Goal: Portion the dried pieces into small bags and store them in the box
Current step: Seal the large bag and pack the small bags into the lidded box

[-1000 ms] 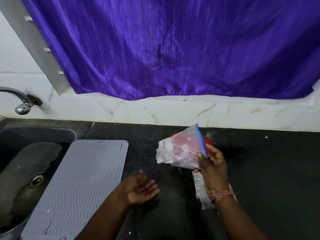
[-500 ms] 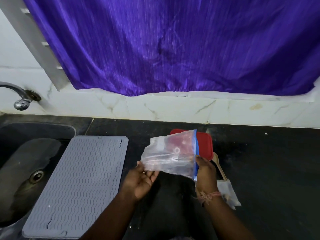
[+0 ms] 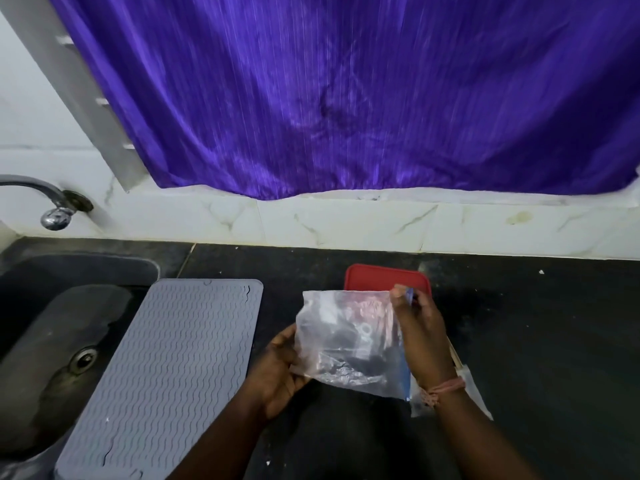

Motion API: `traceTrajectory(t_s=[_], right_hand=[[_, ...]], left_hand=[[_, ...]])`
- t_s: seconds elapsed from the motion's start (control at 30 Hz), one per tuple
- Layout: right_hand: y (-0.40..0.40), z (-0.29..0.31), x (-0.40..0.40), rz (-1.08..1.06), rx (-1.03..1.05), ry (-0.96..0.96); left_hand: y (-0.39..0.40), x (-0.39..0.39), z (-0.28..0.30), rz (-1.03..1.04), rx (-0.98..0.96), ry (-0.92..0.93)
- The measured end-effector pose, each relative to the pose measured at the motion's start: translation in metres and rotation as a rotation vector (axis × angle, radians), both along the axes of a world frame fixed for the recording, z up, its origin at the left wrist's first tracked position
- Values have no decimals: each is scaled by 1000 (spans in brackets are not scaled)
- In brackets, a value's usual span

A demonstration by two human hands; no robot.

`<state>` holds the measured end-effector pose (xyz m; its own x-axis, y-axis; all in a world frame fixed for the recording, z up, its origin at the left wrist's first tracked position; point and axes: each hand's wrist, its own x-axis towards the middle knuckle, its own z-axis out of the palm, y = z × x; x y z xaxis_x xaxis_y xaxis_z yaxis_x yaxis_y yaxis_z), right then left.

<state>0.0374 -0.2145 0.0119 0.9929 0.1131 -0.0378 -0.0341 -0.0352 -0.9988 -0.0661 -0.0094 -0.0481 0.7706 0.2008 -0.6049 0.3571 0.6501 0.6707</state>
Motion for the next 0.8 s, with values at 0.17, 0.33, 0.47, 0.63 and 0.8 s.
traceTrajectory(t_s=[0.17, 0.33, 0.47, 0.63, 0.8], right_hand=[[-1, -10, 2, -67, -184, -167], [0, -12, 6, -92, 32, 85], [0, -16, 8, -172, 74, 175], [-3, -13, 9, 8, -103, 113], [-8, -18, 7, 342, 63, 451]], left_hand=[[-4, 6, 18, -90, 51, 31], [-10, 10, 19, -88, 314, 113], [-14, 12, 19, 37, 179, 49], [-7, 12, 32, -95, 166, 46], [5, 15, 28, 112, 378, 46]])
